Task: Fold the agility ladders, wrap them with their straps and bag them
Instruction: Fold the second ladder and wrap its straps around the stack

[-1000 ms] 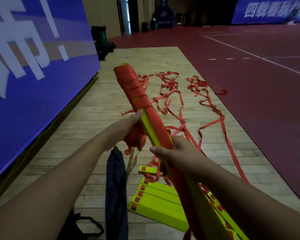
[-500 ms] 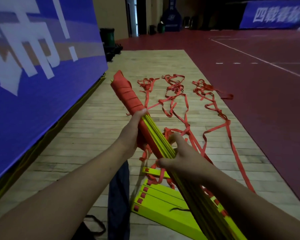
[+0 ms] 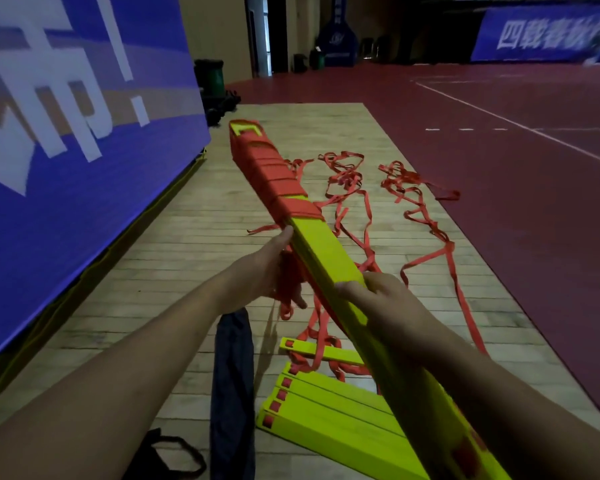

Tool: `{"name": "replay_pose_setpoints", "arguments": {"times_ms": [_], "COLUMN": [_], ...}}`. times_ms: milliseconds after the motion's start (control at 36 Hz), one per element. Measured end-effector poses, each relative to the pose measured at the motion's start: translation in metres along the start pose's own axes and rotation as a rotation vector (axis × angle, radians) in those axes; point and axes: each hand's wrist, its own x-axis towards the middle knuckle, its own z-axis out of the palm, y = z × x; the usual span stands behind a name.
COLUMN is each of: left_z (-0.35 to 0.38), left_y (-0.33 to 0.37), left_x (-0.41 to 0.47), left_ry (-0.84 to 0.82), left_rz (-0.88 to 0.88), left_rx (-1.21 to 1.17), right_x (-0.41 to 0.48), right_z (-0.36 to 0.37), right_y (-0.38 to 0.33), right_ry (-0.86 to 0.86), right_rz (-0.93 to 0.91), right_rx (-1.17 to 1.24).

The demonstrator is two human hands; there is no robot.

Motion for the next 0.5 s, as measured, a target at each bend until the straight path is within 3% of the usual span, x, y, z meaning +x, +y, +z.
{"name": "replay_pose_setpoints", "arguments": {"times_ms": [111, 306, 500], "left_z": [0.002, 0.019, 0.024], "left_y": [0.002, -0.010, -0.017], "left_x": [0.005, 0.012, 0.012], "left_ry": [0.050, 0.313, 0.328], "left_rz": [0.141, 0.107, 0.071], "left_rx": [-0.022, -0.071, -0.226], "right_x": [0.003, 0.002, -0.001], "right_z": [0.005, 0.018, 0.027], "right_y": [0.002, -0.001, -0.005], "right_ry": [0.008, -0.057, 0.113], "right_rz": [0.021, -0.064, -0.163], "right_rx": [-0.106, -0.290, -0.737]}}
